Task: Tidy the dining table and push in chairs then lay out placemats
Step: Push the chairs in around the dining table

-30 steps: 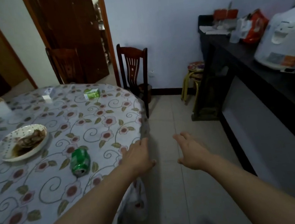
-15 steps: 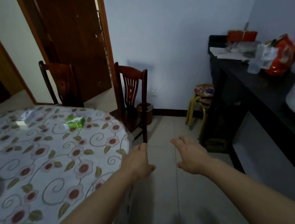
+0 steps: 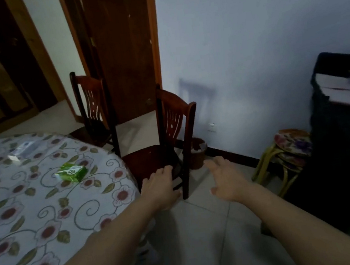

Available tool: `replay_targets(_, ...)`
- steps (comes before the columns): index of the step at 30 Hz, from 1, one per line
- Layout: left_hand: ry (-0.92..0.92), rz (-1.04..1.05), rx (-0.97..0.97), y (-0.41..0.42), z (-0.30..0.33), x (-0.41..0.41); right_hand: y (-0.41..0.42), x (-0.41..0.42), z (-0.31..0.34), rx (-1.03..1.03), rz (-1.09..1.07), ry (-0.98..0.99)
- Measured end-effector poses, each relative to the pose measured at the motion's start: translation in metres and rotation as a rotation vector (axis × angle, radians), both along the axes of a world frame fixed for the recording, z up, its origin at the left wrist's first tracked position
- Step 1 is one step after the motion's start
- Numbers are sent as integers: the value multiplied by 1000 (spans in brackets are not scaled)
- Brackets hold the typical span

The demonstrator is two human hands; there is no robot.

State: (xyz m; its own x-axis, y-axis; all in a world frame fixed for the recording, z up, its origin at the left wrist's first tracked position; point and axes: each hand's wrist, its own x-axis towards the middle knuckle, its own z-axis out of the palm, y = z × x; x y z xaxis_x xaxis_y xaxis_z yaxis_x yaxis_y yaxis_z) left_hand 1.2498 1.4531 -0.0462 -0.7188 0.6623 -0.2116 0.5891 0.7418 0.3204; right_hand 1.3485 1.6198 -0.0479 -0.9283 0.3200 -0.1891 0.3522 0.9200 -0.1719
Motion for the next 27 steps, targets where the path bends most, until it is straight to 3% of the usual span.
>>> replay_targets(21,-1,240,34,308,-10,-299,315,-341,0,45,272,62)
replay_targets(27,-51,500,69,373,-33,-359,386,-444,-14,54,523,5)
